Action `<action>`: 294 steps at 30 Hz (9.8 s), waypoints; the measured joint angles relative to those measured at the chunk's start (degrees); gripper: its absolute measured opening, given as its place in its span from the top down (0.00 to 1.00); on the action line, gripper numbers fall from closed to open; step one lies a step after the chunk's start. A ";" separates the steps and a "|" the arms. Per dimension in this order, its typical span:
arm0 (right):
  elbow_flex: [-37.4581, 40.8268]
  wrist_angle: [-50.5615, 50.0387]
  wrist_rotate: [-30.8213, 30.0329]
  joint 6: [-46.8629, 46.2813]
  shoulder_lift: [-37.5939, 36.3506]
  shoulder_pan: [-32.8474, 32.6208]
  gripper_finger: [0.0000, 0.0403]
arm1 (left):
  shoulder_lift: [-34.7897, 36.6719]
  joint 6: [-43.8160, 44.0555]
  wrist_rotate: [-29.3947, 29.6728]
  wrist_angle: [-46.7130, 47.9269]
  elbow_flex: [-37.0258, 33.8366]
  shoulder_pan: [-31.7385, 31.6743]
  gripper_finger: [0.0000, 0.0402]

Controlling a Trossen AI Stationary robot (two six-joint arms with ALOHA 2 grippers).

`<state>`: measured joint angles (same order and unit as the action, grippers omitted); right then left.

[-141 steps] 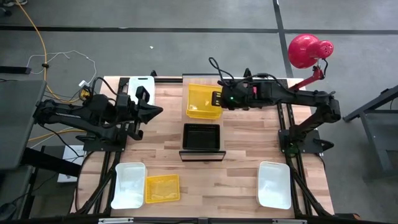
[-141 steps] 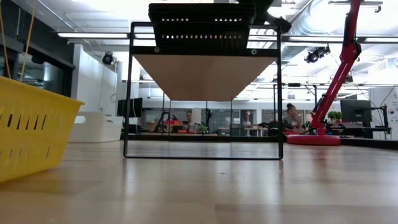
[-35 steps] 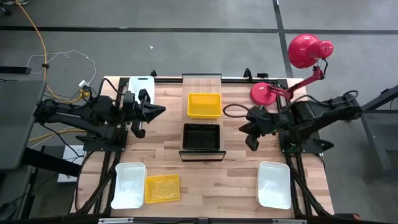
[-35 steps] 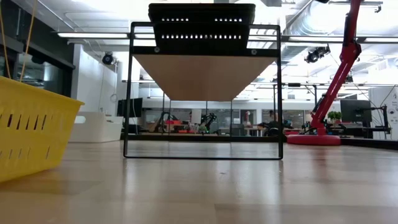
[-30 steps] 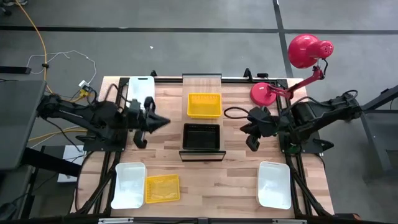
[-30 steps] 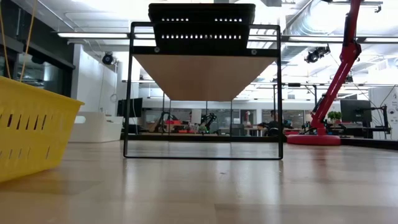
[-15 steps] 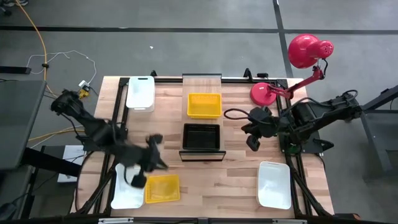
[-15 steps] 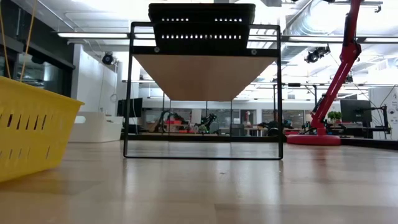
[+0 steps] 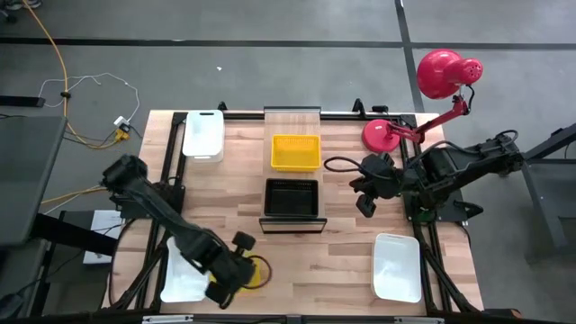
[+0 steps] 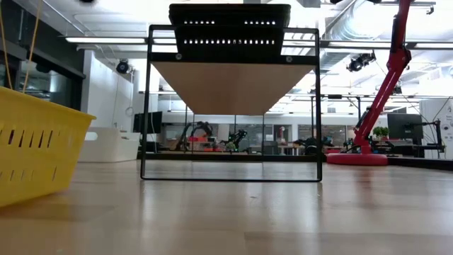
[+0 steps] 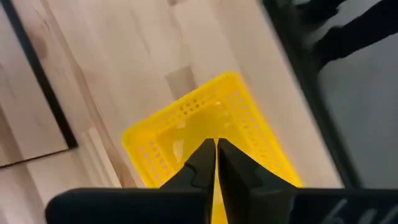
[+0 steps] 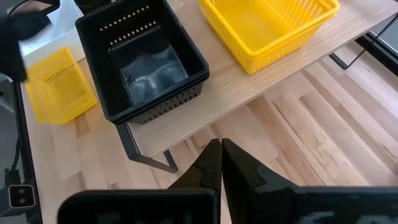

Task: Stack baskets on shelf by color
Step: Stack the yellow bin on top of the yellow bins on the shelf, then put the bottom right white bin on the shelf

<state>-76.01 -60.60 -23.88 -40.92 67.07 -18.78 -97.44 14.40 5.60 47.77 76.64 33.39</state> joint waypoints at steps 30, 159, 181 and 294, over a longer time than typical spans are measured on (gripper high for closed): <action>0.00 -1.75 1.34 2.35 0.00 0.01 1.00 | -12.93 17.35 -4.92 -23.11 -0.02 -9.38 1.00; 0.02 -3.44 -6.01 -5.36 0.02 2.29 1.00 | 31.16 41.41 8.32 -6.03 -2.68 -48.45 1.00; 0.02 -8.09 -10.76 -7.03 -5.49 1.31 1.00 | 12.57 45.83 21.54 4.32 13.88 -44.48 1.00; 32.78 -0.79 38.01 -19.03 -5.18 -12.81 0.49 | 50.55 9.04 7.07 -42.48 -26.25 -26.29 0.62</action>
<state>-43.23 -61.39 14.13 -59.95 61.88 -31.59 -46.89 23.44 12.67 5.28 50.39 7.09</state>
